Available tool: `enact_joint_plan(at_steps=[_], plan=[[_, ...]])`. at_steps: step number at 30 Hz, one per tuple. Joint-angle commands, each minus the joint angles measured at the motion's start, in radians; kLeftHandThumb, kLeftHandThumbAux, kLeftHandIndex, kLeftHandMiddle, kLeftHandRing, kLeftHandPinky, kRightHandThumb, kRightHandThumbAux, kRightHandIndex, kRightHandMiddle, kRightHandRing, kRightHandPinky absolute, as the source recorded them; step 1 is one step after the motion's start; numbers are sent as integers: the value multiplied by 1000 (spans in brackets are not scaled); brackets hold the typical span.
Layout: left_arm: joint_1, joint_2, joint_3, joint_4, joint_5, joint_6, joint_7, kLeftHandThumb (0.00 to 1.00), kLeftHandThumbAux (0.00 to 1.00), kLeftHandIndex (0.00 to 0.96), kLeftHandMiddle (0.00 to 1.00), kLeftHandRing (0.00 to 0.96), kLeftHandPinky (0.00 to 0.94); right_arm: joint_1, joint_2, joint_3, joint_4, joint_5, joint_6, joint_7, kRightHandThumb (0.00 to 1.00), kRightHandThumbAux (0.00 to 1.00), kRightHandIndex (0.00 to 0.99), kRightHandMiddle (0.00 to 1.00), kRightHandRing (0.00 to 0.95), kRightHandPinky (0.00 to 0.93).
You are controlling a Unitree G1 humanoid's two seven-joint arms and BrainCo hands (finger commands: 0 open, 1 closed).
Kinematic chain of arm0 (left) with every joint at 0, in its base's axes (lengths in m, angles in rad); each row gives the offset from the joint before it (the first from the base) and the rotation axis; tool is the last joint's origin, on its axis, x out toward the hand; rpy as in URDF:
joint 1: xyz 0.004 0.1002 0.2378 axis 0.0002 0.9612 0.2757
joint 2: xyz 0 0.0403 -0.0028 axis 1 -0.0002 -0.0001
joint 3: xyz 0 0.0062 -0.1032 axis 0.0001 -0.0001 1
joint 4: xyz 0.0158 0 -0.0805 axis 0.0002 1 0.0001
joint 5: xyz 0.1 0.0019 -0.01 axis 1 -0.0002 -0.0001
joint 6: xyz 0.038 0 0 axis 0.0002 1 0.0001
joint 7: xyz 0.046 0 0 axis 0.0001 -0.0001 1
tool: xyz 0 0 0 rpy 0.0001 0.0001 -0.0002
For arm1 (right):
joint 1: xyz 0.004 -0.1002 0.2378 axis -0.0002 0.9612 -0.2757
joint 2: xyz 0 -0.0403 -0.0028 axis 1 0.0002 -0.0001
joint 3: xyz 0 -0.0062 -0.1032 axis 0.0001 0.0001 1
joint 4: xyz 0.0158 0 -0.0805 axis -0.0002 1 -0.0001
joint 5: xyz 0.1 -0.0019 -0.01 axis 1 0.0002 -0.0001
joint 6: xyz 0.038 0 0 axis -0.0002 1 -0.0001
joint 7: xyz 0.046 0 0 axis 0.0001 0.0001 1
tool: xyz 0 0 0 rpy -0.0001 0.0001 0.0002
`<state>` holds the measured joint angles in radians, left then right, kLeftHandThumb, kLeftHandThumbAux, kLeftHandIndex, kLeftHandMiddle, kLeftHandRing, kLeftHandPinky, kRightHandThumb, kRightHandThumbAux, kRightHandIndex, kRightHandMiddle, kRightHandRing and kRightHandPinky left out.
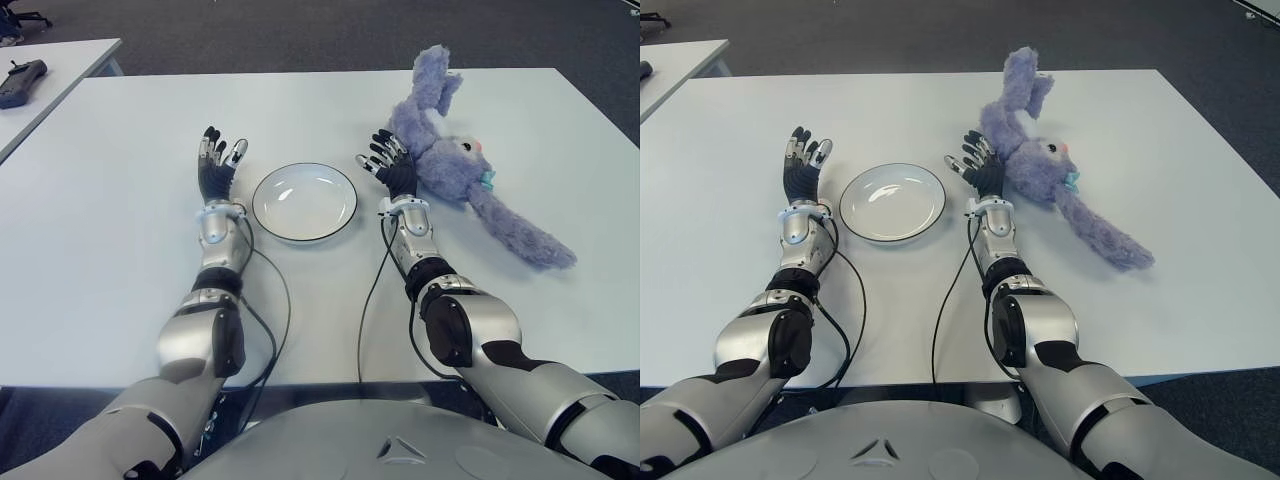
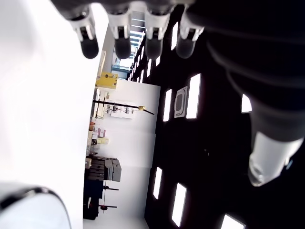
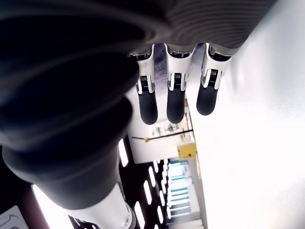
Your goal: Put the doll into the plate.
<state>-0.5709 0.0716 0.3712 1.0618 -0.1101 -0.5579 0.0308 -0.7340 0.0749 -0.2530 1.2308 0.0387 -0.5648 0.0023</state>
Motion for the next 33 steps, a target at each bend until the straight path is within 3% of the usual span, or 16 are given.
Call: enact_joint_plan(at_steps=[1, 24, 33], plan=[[300, -49, 28, 208, -26, 31, -3, 0, 665, 0, 0, 0, 0, 231, 79, -13, 119, 4, 64, -5, 228, 944, 158, 180, 157, 171], [299, -54, 30, 208, -28, 32, -4, 0, 657, 0, 0, 0, 2, 199, 98, 32, 109, -21, 37, -4, 168, 902, 132, 169, 149, 164], [297, -52, 24, 210, -20, 35, 4, 0, 636, 0, 0, 0, 0, 149, 102, 87, 96, -57, 31, 4, 71, 792, 107, 130, 114, 108]])
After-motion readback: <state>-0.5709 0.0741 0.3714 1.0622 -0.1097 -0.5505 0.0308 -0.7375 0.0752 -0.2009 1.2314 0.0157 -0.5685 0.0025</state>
